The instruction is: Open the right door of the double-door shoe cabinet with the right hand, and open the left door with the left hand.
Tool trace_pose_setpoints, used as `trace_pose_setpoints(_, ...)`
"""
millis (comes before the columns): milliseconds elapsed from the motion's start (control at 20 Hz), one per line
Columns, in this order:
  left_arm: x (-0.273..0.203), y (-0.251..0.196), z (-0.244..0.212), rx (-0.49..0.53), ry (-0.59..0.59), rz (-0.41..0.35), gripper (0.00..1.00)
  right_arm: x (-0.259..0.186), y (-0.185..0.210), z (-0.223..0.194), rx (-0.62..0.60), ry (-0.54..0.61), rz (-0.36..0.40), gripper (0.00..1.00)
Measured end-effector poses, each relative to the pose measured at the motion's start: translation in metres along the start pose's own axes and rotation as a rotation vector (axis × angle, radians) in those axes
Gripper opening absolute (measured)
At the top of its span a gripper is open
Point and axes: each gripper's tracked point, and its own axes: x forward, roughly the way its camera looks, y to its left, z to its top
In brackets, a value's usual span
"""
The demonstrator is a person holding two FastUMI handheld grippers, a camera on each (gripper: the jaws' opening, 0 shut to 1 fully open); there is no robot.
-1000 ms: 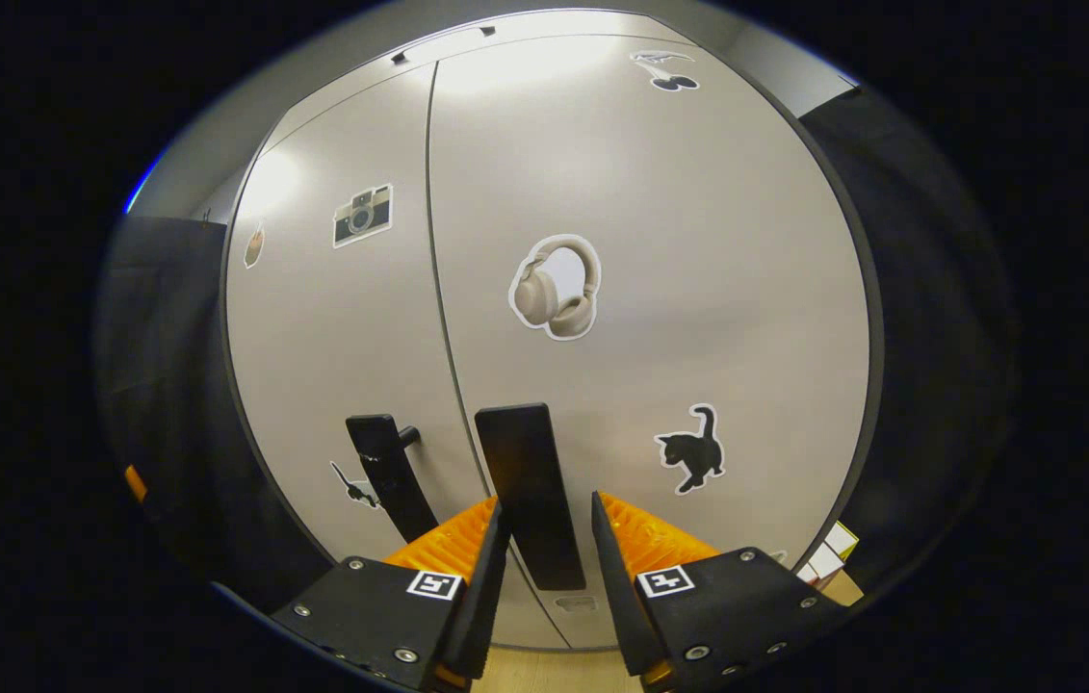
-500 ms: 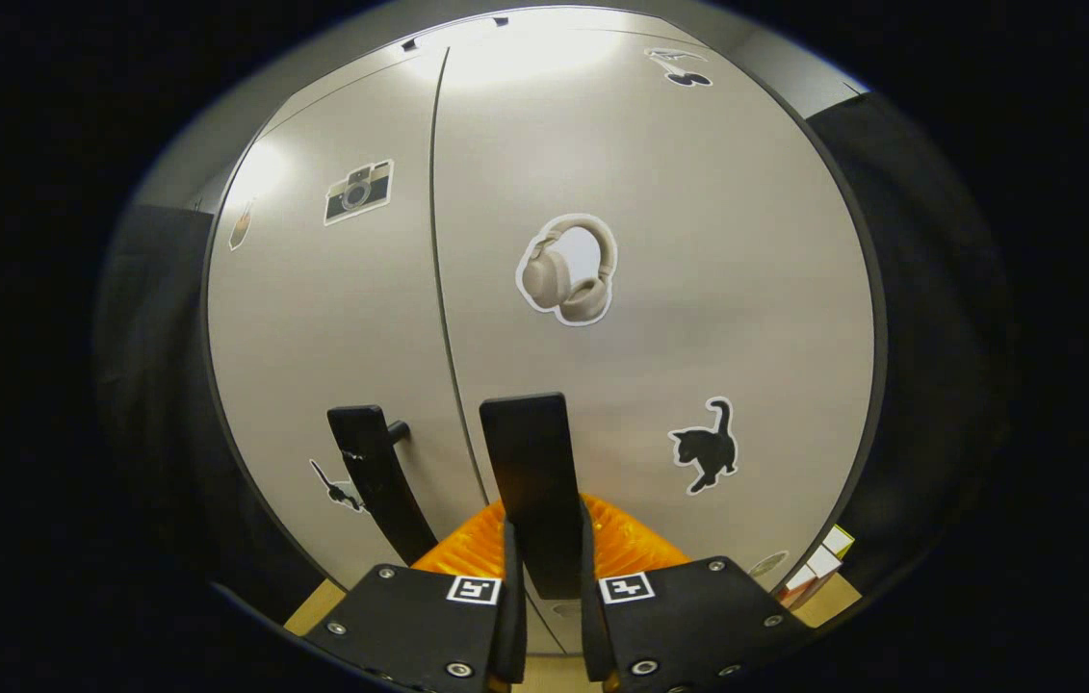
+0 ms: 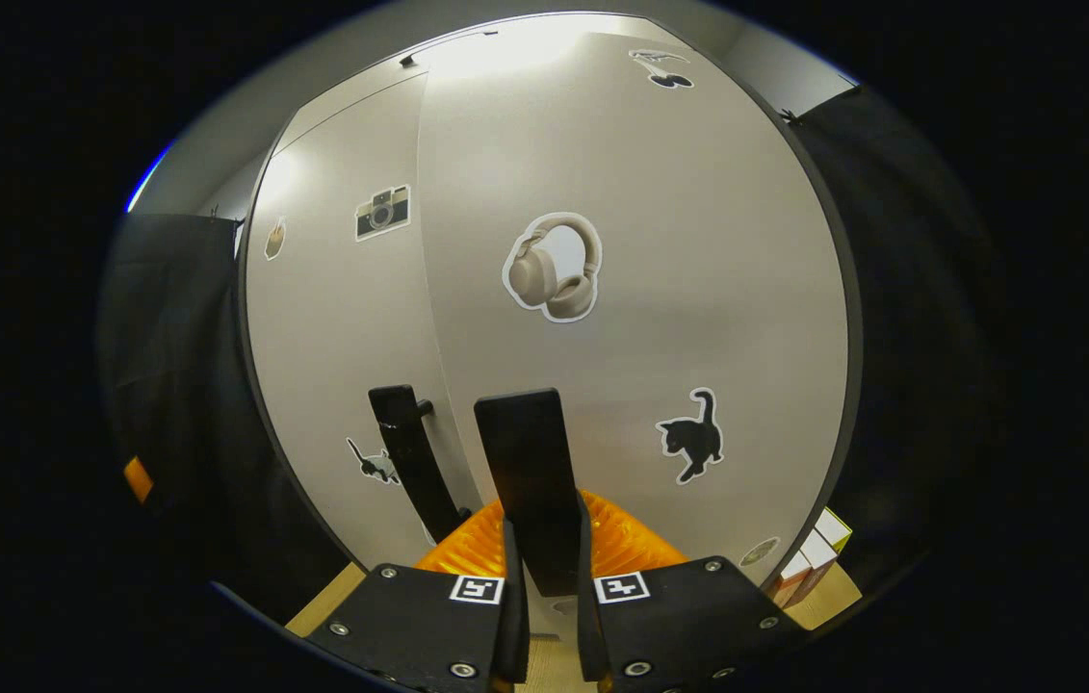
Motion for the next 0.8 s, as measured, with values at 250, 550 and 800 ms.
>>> trace_pose_setpoints(250, -0.005, -0.023, 0.000, -0.012, 0.006, -0.021, 0.96, -0.018, -0.004, 0.000, -0.011, 0.006, 0.030, 0.20)
trace_pose_setpoints(550, -0.008, -0.054, 0.000, 0.002, 0.015, -0.042, 0.97, -0.037, -0.009, 0.002, -0.021, 0.017, 0.074, 0.20)
trace_pose_setpoints(800, -0.012, -0.077, -0.001, 0.022, 0.020, -0.049, 0.96, -0.056, -0.019, 0.005, -0.012, 0.025, 0.098, 0.20)
